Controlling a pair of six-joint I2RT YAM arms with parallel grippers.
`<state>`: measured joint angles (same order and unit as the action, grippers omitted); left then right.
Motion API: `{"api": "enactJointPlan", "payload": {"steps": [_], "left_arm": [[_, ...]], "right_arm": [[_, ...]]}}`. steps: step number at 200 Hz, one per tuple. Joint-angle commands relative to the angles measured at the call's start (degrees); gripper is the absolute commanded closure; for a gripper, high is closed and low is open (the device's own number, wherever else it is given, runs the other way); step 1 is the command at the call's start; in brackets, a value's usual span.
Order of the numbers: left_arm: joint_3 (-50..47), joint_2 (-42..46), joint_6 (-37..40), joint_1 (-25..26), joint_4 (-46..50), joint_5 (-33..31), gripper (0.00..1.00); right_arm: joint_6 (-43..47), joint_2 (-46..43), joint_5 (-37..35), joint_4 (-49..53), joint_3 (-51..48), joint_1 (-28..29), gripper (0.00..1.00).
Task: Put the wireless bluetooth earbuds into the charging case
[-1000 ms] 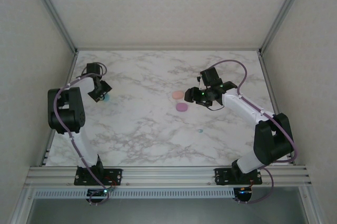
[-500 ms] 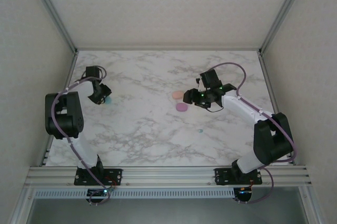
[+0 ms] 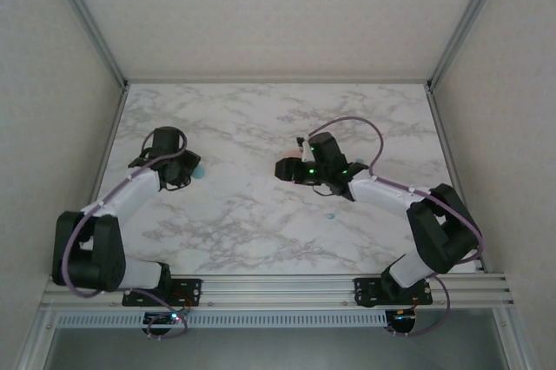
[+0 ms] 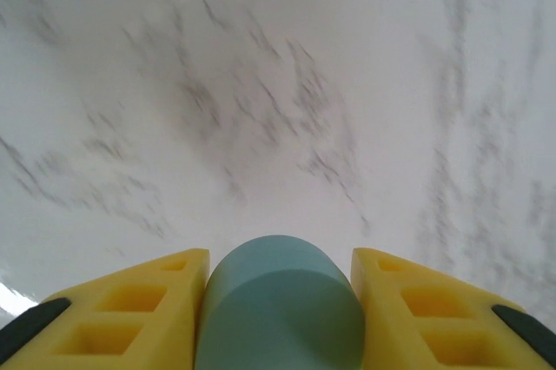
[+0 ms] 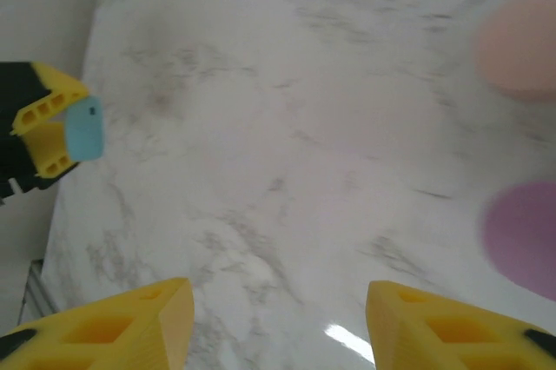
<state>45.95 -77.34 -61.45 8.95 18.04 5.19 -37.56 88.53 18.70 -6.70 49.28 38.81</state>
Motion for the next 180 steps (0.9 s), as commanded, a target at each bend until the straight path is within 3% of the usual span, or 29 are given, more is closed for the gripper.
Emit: {"api": "enactJointPlan", "payload": {"steps": [1, 71, 180], "left_arm": [[-1.35, 4.01, -10.23, 3.15, -1.37, -1.48, 0.61], [-2.9, 10.38, -18.59, 6.31, -2.97, -0.97, 0.6], [-4.02, 13.0, -20.92, 6.96, -4.39, 0.26, 0.6]], "right_arm": [[1.44, 3.15, -3.55, -14.29, -0.55, 3.72, 0.45], [1.72, 14.15, -4.99, -30.73, 4.92, 12.74, 0.44], [0.41, 25.12, 1.42, -31.63, 19.48, 14.69, 0.44]]}}
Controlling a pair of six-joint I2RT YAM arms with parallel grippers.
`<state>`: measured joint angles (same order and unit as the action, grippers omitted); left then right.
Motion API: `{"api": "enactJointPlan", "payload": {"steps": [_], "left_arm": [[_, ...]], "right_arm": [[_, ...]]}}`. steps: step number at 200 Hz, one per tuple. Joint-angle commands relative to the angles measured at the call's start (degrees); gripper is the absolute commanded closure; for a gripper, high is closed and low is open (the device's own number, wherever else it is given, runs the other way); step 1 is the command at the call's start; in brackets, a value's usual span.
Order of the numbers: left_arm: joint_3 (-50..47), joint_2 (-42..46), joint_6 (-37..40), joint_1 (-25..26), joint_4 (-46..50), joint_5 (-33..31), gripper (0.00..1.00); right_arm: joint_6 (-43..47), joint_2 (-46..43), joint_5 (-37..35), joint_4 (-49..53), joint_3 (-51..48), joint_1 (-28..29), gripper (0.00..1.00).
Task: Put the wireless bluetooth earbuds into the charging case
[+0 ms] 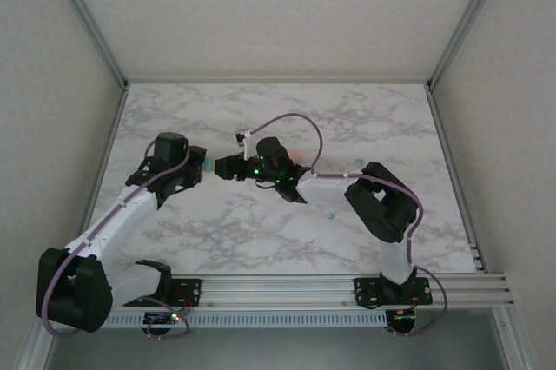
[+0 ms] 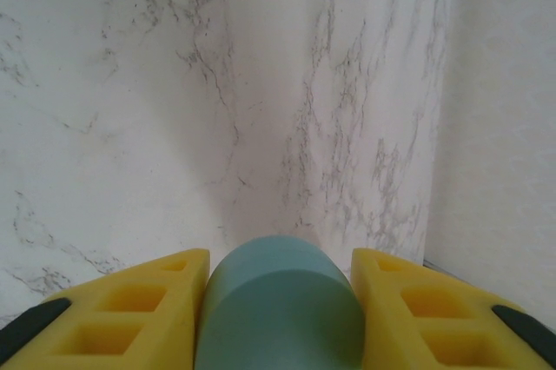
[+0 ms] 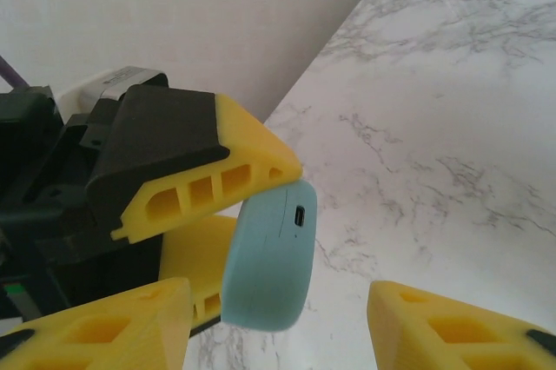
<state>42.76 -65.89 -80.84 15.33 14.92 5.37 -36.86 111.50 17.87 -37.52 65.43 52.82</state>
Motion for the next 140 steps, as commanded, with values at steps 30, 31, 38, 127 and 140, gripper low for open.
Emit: {"api": "enactJointPlan", "payload": {"steps": [30, 31, 38, 127, 140], "left_arm": [[-1.01, 2.07, -1.79, 0.58, -1.64, 0.34, 0.6], [-0.97, 2.08, -1.78, 0.58, -1.64, 0.34, 0.6], [-0.98, 2.25, -1.81, 0.58, -1.58, 0.27, 0.6], [-2.34, 2.94, -2.31, 0.58, -3.32, -0.07, 0.56], [-2.42, 3.11, -1.38, 0.58, -3.8, -0.33, 0.51]], "right_arm": [[-1.67, 4.18, 3.13, -0.36, 5.67, 0.7, 0.46], [-1.65, 4.26, 3.09, -0.41, 5.71, 0.66, 0.46], [-1.7, 4.59, 3.06, -0.49, 6.08, 0.69, 0.47], [-3.11, 4.77, 2.2, 0.28, 5.79, 0.79, 0.78], [-3.22, 3.68, 1.98, 1.12, 5.08, 0.8, 0.81]]}}
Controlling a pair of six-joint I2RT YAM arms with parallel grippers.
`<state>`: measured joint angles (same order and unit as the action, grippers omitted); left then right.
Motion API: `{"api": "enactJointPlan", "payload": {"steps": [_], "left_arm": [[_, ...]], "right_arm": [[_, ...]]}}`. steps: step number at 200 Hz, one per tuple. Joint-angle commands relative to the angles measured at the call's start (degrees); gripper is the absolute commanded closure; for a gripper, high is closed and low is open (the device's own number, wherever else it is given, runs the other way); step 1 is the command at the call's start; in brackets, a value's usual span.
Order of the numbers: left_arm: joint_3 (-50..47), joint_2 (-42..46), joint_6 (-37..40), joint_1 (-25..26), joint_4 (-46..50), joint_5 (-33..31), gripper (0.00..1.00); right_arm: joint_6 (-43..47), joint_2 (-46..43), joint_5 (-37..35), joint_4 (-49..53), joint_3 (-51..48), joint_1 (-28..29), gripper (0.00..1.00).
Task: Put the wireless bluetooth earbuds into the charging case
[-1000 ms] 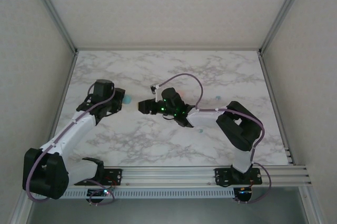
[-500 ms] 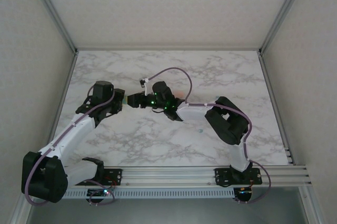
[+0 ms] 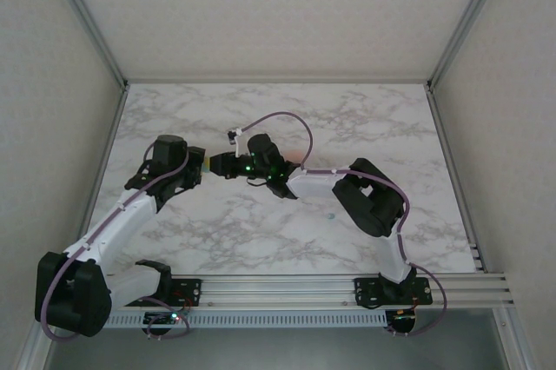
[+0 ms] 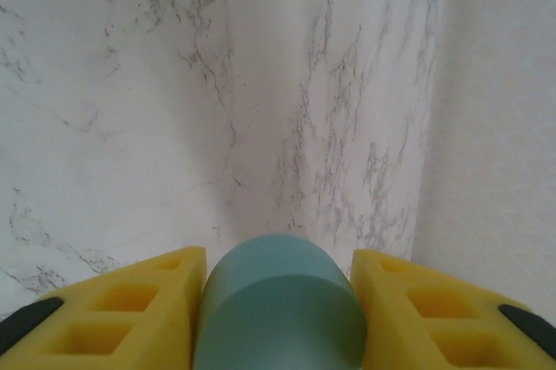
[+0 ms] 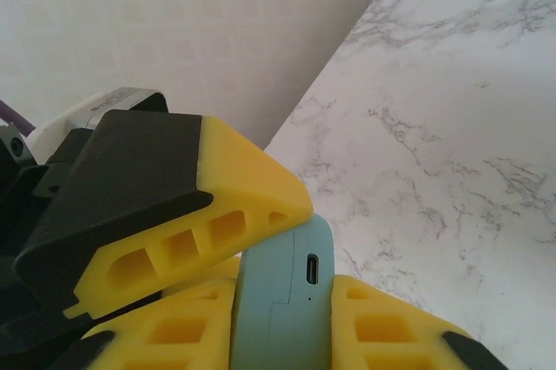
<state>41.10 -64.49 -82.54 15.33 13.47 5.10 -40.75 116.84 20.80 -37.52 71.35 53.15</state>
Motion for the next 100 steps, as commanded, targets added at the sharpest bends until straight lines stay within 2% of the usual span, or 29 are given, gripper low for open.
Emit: {"api": "enactJointPlan", "payload": {"steps": [1, 20, 29, 42, 57, 70, 82, 100], "left_arm": [[-0.8, 1.72, 0.52, 0.58, -2.46, -0.08, 0.51], [-0.24, 1.81, 3.67, 0.58, -2.93, -0.35, 0.42], [0.25, 2.01, 6.15, 0.58, -3.0, -0.61, 0.32], [2.04, 2.68, 11.97, 0.58, -1.22, -1.67, 0.21], [4.8, 4.09, 22.41, 0.55, 1.69, -3.44, 0.1], [7.3, 5.61, 31.51, 0.4, 5.86, -6.27, 0.04], [7.73, 7.51, 39.75, 0.19, 6.03, -6.93, 0.0], [7.9, 10.06, 49.51, -0.36, 5.63, -7.19, 0.0]], "right_arm": [[0.63, -1.77, -0.94, 1.26, -0.9, 0.47, 0.81], [1.41, -4.17, -0.25, 4.53, -1.43, 0.33, 0.83], [1.79, -5.58, 0.22, 6.88, -1.62, 0.17, 0.83], [2.0, -7.72, 1.78, 11.15, -2.0, -0.65, 0.83], [2.08, -10.54, 3.21, 17.52, -2.81, -2.28, 0.83], [2.24, -13.35, 4.68, 21.31, -4.78, -4.38, 0.83], [2.51, -16.13, 5.7, 23.83, -7.06, -6.56, 0.83], [3.36, -19.45, 7.78, 29.46, -8.68, -10.04, 0.83]]}}
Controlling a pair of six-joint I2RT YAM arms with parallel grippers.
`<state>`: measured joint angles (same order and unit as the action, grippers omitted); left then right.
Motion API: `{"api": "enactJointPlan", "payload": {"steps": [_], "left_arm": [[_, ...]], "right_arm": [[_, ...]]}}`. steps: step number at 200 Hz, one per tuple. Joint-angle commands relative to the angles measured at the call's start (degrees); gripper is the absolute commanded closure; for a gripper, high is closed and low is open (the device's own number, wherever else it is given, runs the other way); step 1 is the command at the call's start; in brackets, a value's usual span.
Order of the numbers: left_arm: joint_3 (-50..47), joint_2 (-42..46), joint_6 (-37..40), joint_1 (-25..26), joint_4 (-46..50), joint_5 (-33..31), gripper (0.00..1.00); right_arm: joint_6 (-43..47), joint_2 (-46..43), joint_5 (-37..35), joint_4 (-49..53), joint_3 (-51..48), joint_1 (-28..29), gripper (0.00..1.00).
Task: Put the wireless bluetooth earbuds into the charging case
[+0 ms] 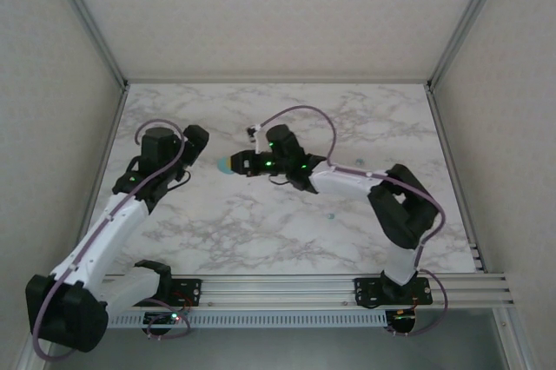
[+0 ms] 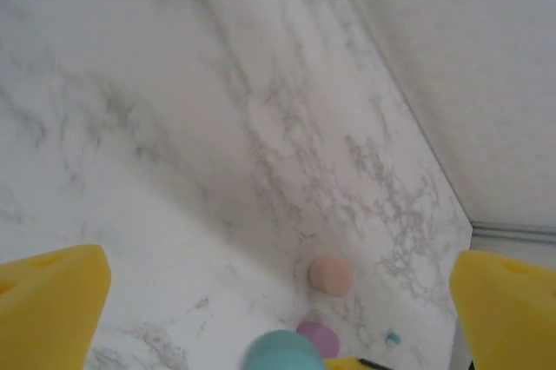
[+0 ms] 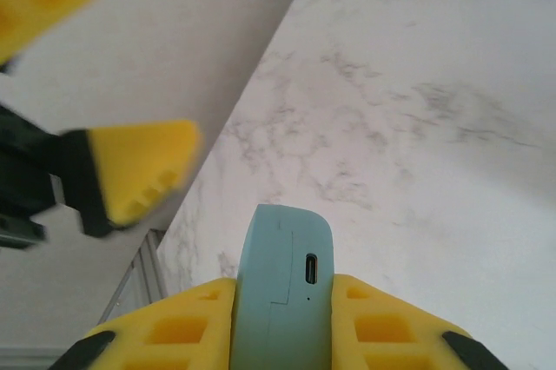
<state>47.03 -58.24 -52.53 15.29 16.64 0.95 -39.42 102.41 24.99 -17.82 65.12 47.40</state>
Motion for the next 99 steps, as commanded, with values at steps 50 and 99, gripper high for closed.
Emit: {"api": "enactJointPlan", "payload": {"steps": [50, 99], "left_arm": [[-0.42, 7.22, 39.55, -0.46, -7.31, 9.08, 0.0], [-5.34, 6.21, 56.62, 0.41, -19.72, 35.94, 0.07]], "right_arm": [[-2.29, -11.83, 15.1, 13.56, -5.97, -16.3, 0.83], [-6.46, -10.59, 33.64, 18.29, -2.36, -25.13, 0.83]]}}
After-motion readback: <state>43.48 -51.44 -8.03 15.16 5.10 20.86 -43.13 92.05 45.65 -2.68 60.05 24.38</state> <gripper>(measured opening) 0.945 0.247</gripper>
